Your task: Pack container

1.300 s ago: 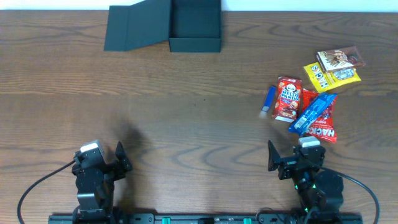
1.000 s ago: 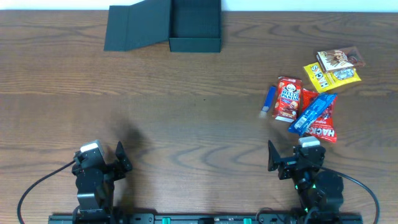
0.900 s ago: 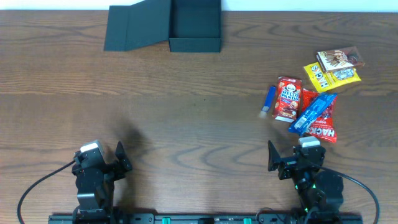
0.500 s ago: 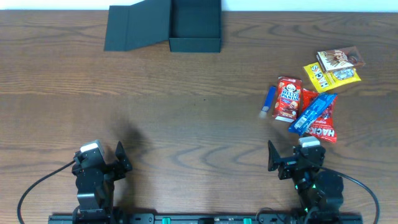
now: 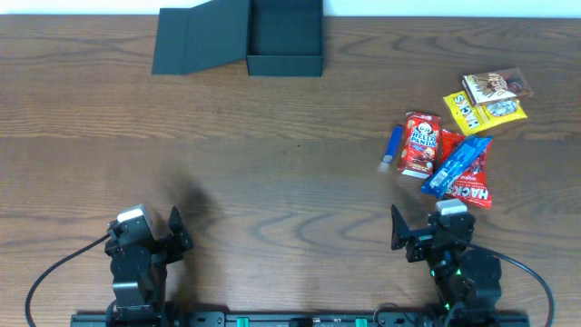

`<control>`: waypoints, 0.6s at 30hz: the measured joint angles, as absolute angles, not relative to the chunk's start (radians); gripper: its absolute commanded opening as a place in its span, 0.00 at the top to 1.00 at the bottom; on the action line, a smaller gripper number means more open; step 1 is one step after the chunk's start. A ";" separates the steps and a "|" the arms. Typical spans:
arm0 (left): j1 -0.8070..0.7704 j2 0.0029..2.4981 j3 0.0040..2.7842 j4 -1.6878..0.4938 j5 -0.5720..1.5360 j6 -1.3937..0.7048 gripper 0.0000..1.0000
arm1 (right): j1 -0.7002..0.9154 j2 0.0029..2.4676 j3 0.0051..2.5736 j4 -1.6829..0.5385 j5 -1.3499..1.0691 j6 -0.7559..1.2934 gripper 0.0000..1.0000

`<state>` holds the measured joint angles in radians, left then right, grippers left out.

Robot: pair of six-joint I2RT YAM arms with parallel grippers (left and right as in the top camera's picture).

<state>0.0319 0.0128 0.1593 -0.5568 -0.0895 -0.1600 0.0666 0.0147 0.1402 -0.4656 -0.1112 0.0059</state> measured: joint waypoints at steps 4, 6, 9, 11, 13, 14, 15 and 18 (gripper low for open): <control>0.032 0.013 0.159 -0.556 -0.061 -0.180 0.05 | 0.067 0.015 0.140 -0.466 -0.111 0.006 0.01; 0.032 0.013 0.159 -0.557 -0.006 -0.229 0.05 | 0.067 0.015 0.140 -0.466 -0.111 0.006 0.01; 0.032 0.013 0.159 -0.582 0.135 -0.340 0.05 | 0.067 0.015 0.140 -0.466 -0.111 0.006 0.01; 0.032 0.013 0.162 -0.585 0.211 -0.395 0.05 | 0.067 0.015 0.140 -0.466 -0.111 0.006 0.01; 0.032 0.013 0.163 -0.585 0.264 -0.450 0.05 | 0.067 0.015 0.140 -0.466 -0.111 0.006 0.01; 0.032 0.013 0.164 -0.583 0.280 -0.475 0.05 | 0.067 0.015 0.140 -0.466 -0.111 0.006 0.01; 0.032 0.013 0.164 -0.582 0.291 -0.494 0.05 | 0.067 0.015 0.140 -0.466 -0.111 0.006 0.01; 0.032 0.013 0.164 -0.561 0.329 -0.529 0.05 | 0.067 0.015 0.140 -0.466 -0.111 0.006 0.01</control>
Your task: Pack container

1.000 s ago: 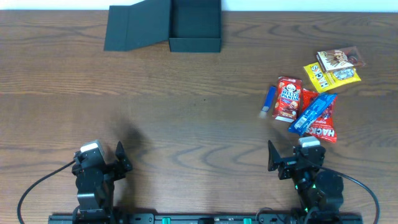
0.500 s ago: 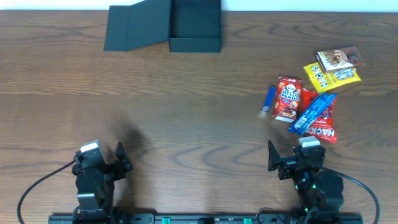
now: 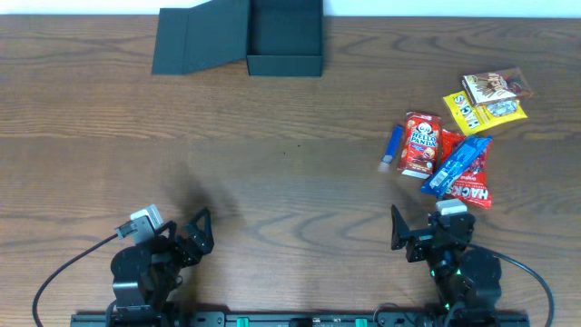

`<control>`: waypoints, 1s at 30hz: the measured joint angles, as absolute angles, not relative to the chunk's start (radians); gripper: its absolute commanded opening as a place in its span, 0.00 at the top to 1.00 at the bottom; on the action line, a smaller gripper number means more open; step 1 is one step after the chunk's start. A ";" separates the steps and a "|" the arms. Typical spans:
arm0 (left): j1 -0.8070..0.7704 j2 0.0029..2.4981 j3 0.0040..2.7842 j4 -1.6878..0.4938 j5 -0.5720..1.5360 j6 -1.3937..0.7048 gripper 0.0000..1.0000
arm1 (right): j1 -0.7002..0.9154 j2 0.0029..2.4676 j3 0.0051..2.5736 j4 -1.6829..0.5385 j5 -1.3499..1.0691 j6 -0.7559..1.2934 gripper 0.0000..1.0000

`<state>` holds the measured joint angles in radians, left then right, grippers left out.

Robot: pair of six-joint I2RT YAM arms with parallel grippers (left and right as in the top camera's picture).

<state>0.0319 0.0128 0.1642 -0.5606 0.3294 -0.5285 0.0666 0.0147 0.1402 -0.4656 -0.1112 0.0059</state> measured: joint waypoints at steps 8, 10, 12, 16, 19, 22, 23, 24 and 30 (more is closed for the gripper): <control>0.031 0.057 0.161 -0.176 0.510 -0.489 0.04 | 0.067 0.014 0.140 -0.466 -0.111 0.006 0.01; 0.031 0.132 0.167 -0.133 0.525 -0.479 0.05 | 0.067 0.014 0.140 -0.464 -0.111 0.006 0.01; 0.031 0.230 0.187 -0.113 0.531 -0.471 0.05 | 0.067 0.014 0.140 -0.464 -0.111 0.006 0.01; 0.031 0.521 0.330 -0.076 0.527 -0.443 0.04 | 0.067 0.013 0.140 -0.464 -0.111 0.006 0.01; 0.017 0.745 0.494 -0.073 0.511 -0.424 0.04 | 0.067 0.012 0.140 -0.463 -0.111 0.006 0.01; -0.027 0.978 0.683 -0.082 0.478 -0.413 0.04 | 0.067 0.012 0.140 -0.463 -0.111 0.006 0.01; -0.050 1.055 0.750 -0.099 0.462 -0.411 0.04 | 0.067 0.012 0.140 -0.463 -0.111 0.006 0.01; -0.073 1.130 0.816 -0.112 0.444 -0.410 0.04 | 0.067 0.012 0.140 -0.464 -0.111 0.006 0.01; -0.230 1.589 1.291 -0.273 0.293 -0.416 0.04 | 0.067 0.012 0.140 -0.463 -0.111 0.006 0.01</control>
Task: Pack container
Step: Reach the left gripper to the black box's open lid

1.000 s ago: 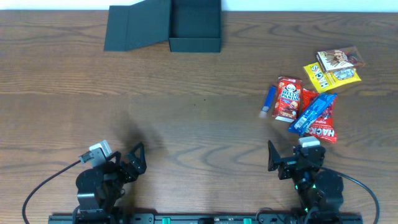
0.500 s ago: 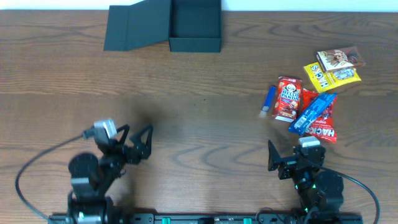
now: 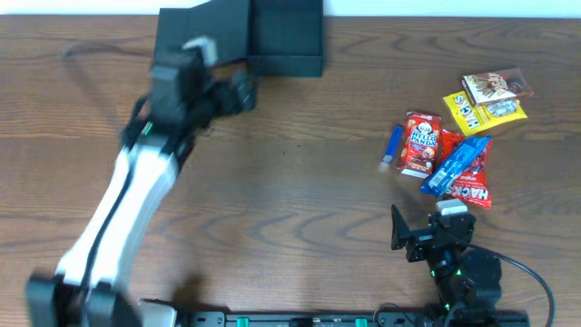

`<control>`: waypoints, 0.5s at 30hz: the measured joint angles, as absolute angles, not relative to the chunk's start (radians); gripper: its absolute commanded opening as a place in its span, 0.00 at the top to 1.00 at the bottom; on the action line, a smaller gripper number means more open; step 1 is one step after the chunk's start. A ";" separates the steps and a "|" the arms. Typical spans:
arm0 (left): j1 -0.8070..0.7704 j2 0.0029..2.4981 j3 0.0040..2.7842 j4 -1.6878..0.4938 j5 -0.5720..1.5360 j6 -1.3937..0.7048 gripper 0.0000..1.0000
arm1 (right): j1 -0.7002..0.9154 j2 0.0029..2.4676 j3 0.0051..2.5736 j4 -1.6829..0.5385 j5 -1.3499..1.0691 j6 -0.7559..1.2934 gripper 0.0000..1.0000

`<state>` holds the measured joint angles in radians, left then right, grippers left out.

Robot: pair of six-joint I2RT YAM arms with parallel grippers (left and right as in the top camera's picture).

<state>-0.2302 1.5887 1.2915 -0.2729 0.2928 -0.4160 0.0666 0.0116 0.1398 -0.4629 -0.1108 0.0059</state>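
Observation:
The black container [image 3: 286, 36] stands open at the far edge, its lid [image 3: 200, 36] folded out flat to its left. Snack packs lie at the right: a red packet [image 3: 421, 143], a blue wrapper [image 3: 457, 164], another red pack [image 3: 470, 189], a small blue tube [image 3: 393, 145], a yellow pack [image 3: 484, 111] and a brown pack [image 3: 495, 85]. My left arm stretches far forward, its gripper [image 3: 241, 93] blurred at the lid's near right corner, just before the box front. My right gripper [image 3: 399, 232] rests at the near edge, below the snacks.
The left arm's white link [image 3: 127, 204] slants across the left half of the wooden table [image 3: 300, 182]. The arm base rail [image 3: 300, 318] runs along the near edge.
My left arm has gone from its folded rest at the near left edge to a full reach at the container's lid. The right arm, the box and the snacks have not moved.
Both arms first sat folded at the near edge. Then the left gripper had turned slightly to the right while still at rest. Now the left arm is stretched out to the black container, with the snacks lying where they were.

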 measured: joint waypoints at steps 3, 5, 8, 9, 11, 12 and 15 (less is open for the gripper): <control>-0.269 1.772 1.507 -0.361 0.245 -0.455 0.04 | 0.067 0.012 0.140 -0.463 -0.111 0.006 0.01; -0.281 1.888 1.644 -0.412 0.226 -0.485 0.04 | 0.067 0.012 0.140 -0.463 -0.111 0.006 0.01; -0.287 2.054 1.826 -0.444 0.204 -0.501 0.04 | 0.067 0.012 0.140 -0.463 -0.111 0.006 0.01; -0.289 2.103 1.876 -0.447 0.197 -0.497 0.05 | 0.067 0.012 0.140 -0.463 -0.111 0.006 0.01; -0.290 2.172 1.943 -0.447 0.181 -0.488 0.04 | 0.067 0.012 0.140 -0.463 -0.111 0.006 0.01; -0.291 2.206 1.976 -0.445 0.175 -0.476 0.05 | 0.067 0.012 0.140 -0.463 -0.111 0.006 0.01; -0.292 2.276 2.039 -0.418 0.160 -0.440 0.04 | 0.067 0.012 0.140 -0.463 -0.111 0.006 0.01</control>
